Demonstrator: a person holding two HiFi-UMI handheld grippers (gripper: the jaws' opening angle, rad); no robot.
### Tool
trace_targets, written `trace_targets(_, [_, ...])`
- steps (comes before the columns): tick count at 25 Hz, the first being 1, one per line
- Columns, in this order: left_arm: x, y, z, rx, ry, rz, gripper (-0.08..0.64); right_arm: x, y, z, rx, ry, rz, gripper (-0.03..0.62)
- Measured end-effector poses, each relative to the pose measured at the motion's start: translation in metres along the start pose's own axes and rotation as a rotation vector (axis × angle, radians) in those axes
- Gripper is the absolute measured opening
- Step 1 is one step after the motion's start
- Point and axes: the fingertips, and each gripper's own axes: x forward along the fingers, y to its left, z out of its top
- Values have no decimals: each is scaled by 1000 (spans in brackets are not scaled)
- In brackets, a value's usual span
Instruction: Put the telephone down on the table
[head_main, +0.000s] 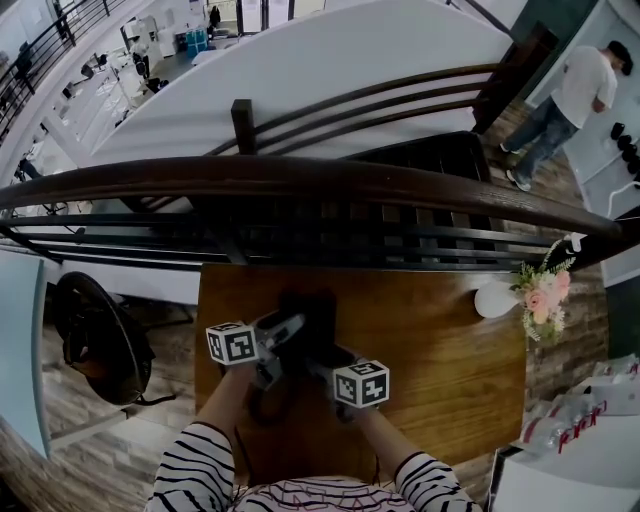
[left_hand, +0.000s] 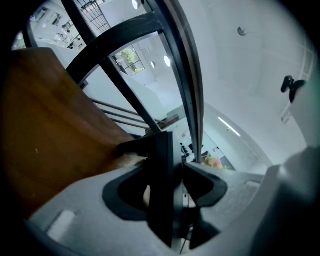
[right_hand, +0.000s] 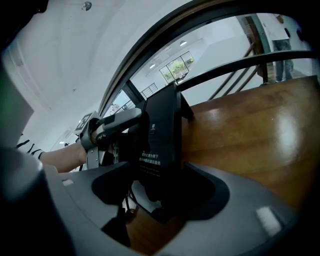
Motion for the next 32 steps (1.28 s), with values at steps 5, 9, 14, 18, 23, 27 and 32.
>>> trace_targets(5, [-7,-2,2,-30,-35,-4,277,-5,-3,-3,5,-3,-35,345])
trace_targets(9, [-12,-2,-3,-8,-27,36,325,-12,-3,-5,0,-9,-42,350])
trace_targets(14, [-32,-6,-12,26,-60,79,350,-27,5,-9,-7,-44,-51,348])
trace_targets(18, [-52,-15,-14,60,-120,114,350,-43,7,-7,-32,-112,-94,303])
trace_targets(23, [-82,-35,-25,146,-190,172,346,-67,23,-16,-76,-169,-99,240])
trace_targets(27, [-103,-59,-39,226,-229,204,293,-84,38,-29,-111,-185,-88,204])
trace_targets(32, [-137,-91,-54,294,-300,237,214,-105,59,-48,-156,-204,-77,139])
